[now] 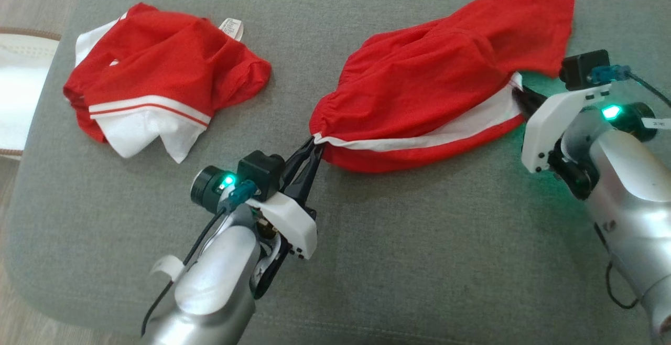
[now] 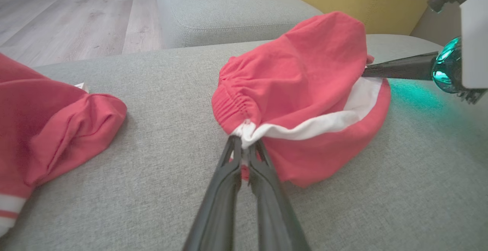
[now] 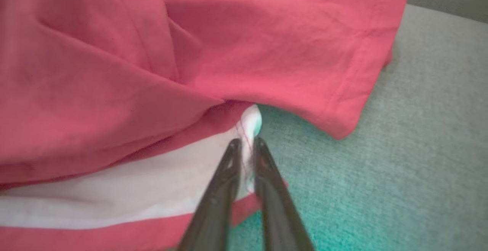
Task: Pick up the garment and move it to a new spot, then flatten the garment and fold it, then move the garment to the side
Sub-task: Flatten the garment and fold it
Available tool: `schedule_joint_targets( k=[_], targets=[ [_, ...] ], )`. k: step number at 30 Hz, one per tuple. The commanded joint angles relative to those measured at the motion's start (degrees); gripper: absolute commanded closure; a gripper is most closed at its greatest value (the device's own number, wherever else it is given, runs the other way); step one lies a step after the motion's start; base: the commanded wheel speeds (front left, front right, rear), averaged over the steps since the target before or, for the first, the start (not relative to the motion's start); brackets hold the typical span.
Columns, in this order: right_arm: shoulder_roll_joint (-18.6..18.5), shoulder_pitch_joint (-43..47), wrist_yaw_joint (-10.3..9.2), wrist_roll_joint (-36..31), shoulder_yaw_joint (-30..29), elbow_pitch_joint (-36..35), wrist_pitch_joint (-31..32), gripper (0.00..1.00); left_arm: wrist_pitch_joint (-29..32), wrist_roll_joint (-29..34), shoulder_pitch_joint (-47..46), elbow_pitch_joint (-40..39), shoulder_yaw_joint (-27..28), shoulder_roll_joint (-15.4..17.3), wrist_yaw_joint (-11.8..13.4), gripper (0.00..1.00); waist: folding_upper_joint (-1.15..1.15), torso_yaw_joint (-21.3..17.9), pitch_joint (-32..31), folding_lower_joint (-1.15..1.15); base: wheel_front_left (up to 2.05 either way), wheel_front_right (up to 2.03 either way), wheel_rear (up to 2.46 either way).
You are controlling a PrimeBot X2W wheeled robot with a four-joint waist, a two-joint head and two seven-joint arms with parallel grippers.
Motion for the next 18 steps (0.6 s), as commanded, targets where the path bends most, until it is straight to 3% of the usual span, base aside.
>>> schedule_joint_targets(
  k=[1,8,18],
  targets=[
    [-0.47,-1.32,-0.05,1.09,1.39,-1.27,-1.95,1.0,-0.7,0.03,-2.09,-1.01,1.64,0.3,0.21,1.0,0.0,-0.61,-0.61,-0.01,0.0,0.0,0.0],
    [-1.56,-2.13,-0.05,3.86,3.65,-2.98,-6.19,1.0,-0.7,0.4,-1.77,0.09,2.49,0.7,0.18,1.0,0.0,-3.01,-2.45,-0.01,0.0,0.0,0.0],
    [-4.91,-1.57,-0.05,11.31,5.52,-12.0,-10.52,1.0,-0.7,1.19,-1.72,0.12,4.54,3.43,0.12,1.0,0.0,-8.23,-6.6,-0.01,0.0,0.0,0.0]
  ],
)
